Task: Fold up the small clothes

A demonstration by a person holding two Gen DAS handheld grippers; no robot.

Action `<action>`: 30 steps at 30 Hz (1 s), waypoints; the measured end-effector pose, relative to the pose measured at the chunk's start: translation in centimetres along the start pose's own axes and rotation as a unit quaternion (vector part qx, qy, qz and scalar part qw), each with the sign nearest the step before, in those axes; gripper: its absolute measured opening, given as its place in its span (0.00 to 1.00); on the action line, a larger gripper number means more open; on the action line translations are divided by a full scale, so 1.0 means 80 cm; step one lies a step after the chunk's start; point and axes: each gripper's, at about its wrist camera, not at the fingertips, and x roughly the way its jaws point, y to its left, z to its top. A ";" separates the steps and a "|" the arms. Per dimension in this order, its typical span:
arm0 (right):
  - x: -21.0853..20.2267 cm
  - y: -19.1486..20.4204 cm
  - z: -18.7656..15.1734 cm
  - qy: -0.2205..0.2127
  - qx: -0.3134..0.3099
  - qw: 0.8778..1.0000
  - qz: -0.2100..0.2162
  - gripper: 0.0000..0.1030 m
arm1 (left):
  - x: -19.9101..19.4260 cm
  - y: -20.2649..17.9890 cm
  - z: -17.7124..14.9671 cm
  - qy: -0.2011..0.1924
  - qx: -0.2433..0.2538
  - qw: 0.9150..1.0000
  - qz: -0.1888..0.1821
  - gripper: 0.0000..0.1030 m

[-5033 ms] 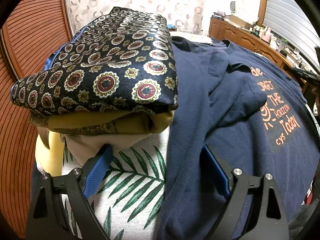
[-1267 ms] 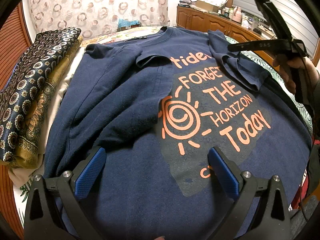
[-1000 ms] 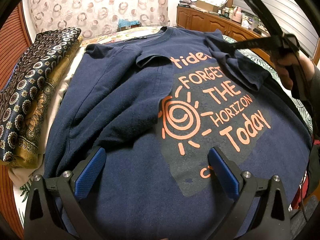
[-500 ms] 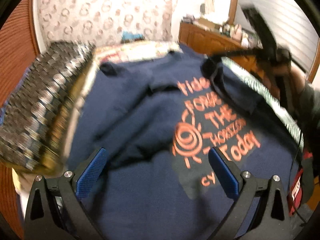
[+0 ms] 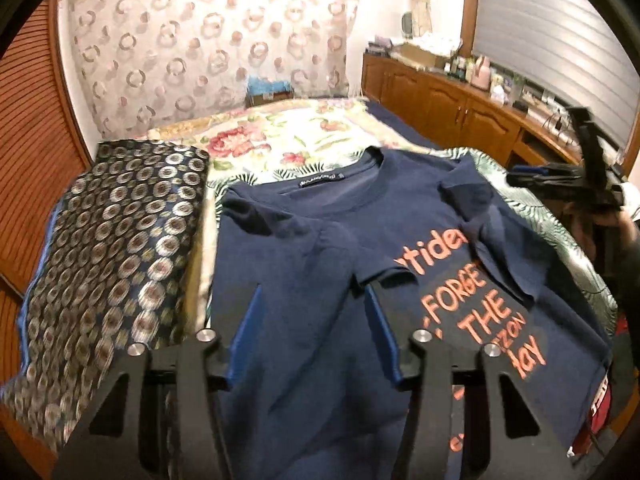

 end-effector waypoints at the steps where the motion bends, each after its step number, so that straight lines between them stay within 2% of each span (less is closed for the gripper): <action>1: 0.000 -0.001 -0.002 -0.001 0.000 1.000 0.000 0.49 | 0.012 -0.001 0.006 0.008 0.004 1.000 0.003 0.44; 10: 0.027 -0.003 -0.007 0.023 -0.018 0.999 -0.017 0.50 | 0.101 0.001 0.038 0.085 0.003 0.996 0.008 0.43; 13: 0.034 -0.006 -0.002 0.028 -0.022 0.999 -0.017 0.50 | 0.118 0.000 0.041 0.099 0.009 0.995 0.010 0.43; 18: 0.038 -0.010 -0.003 0.037 -0.044 0.998 -0.017 0.50 | 0.122 0.002 0.045 0.094 0.011 0.996 0.005 0.43; 19: 0.040 -0.009 -0.003 0.038 -0.047 0.998 -0.017 0.50 | 0.122 0.002 0.044 0.091 0.012 0.996 0.002 0.40; 21: 0.041 -0.013 -0.001 0.039 -0.049 0.998 -0.013 0.50 | 0.121 0.003 0.042 0.085 0.011 0.996 -0.016 0.33; 22: 0.042 -0.014 0.000 0.038 -0.047 0.998 -0.009 0.50 | 0.120 0.002 0.043 0.083 0.011 0.996 -0.020 0.26; 23: 0.042 -0.016 0.002 0.036 -0.044 0.998 -0.005 0.50 | 0.118 0.003 0.043 0.081 0.011 0.996 -0.019 0.10; 25: 0.046 -0.023 0.004 0.036 -0.038 0.999 0.001 0.51 | 0.113 0.005 0.046 0.080 0.010 0.997 -0.015 0.08; 30: 0.046 -0.023 0.006 0.036 -0.036 0.999 -0.001 0.51 | 0.055 0.031 0.074 0.010 -0.012 1.000 0.004 0.07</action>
